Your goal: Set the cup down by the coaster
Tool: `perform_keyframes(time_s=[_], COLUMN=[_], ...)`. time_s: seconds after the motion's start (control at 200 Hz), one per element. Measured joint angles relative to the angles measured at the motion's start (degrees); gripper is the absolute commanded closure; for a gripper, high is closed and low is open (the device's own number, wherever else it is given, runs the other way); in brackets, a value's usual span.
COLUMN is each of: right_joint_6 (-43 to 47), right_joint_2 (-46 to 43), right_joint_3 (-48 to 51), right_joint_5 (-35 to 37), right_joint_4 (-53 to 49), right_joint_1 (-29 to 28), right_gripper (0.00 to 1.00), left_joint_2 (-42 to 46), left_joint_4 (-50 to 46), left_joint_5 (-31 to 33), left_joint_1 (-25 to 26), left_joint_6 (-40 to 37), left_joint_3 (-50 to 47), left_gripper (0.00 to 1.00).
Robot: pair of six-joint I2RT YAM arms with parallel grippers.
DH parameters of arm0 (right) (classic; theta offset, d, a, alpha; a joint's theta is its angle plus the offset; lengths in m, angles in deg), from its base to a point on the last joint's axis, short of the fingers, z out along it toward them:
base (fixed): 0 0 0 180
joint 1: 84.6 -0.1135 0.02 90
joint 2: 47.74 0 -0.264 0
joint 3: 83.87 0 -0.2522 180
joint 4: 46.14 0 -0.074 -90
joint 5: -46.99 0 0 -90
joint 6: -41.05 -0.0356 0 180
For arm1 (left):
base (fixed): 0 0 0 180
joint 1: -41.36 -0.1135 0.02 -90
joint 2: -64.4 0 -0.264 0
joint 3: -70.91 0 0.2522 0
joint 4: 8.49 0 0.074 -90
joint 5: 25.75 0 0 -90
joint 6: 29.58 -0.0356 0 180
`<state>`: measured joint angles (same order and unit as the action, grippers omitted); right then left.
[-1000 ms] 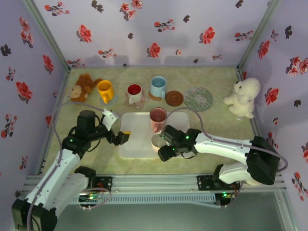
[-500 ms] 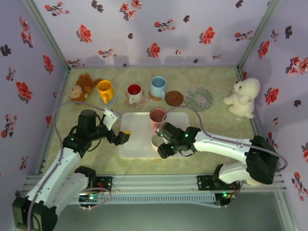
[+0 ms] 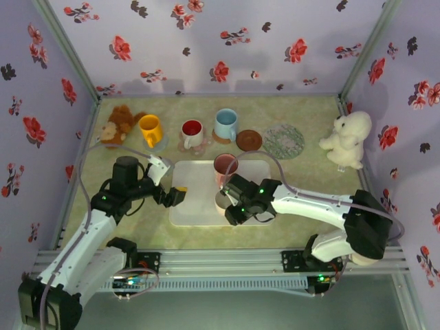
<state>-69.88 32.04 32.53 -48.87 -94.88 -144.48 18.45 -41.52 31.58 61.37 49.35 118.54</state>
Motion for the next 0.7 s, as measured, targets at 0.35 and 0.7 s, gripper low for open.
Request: perform_keyframes(time_s=[0.35, 0.7], right_joint_6=[1.0, 1.4], right_joint_2=[-1.0, -1.4], right_joint_3=[-1.2, -1.6], right_joint_5=[0.0, 0.2], right_joint_4=[-3.0, -4.4], right_joint_1=[0.0, 0.0], right_gripper=[0.81, 0.94], left_joint_2=[-0.5, -1.1], left_joint_4=[0.6, 0.8], left_joint_5=[0.0, 0.0], left_joint_1=[0.0, 0.0], left_joint_6=[0.0, 0.0], left_joint_3=[0.0, 0.0], left_gripper=[0.01, 0.01])
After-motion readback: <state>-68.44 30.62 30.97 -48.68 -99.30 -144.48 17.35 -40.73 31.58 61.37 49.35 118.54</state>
